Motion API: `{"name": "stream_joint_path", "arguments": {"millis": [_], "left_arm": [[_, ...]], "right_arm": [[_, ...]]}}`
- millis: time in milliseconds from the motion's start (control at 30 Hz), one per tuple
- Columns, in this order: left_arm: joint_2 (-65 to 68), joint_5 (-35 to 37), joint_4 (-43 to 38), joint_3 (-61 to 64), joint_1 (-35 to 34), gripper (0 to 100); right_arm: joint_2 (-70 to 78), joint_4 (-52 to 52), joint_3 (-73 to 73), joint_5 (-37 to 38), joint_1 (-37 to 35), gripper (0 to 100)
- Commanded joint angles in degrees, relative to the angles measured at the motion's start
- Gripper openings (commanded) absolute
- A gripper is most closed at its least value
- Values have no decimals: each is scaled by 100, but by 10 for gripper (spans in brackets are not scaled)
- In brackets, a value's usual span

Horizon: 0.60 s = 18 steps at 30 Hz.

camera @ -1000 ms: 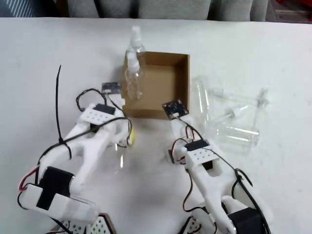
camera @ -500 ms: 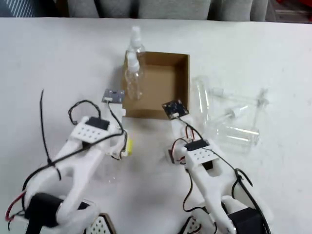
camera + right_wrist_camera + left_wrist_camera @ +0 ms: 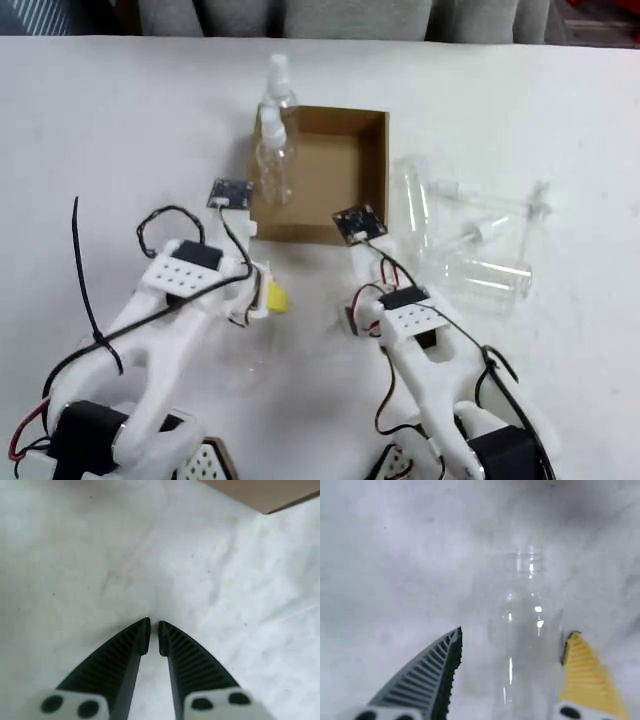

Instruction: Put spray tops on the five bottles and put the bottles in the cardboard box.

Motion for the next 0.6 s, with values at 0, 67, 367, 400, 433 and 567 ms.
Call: {"name": "stream_joint_path", "arguments": {"millis": [0,67,367,400,433,567], "left_arm": [[-163,-53,-53,-141,31,282],[-163,-35,167,-343,31,299],[-154,-9,431,-695,31,327],[-136,9,431,-756,31,327],[-57,141,440,-835,31,327],[716,536,475,-1363,-40,327]], "right_arm": [[-163,-127,-9,62,-57,18],[-163,-127,-9,62,-66,18],[-163,-136,-9,62,-66,18],[-163,-136,-9,62,-66,18],[-163,-136,-9,62,-66,18],[-163,-136,-9,62,-66,18]]}}
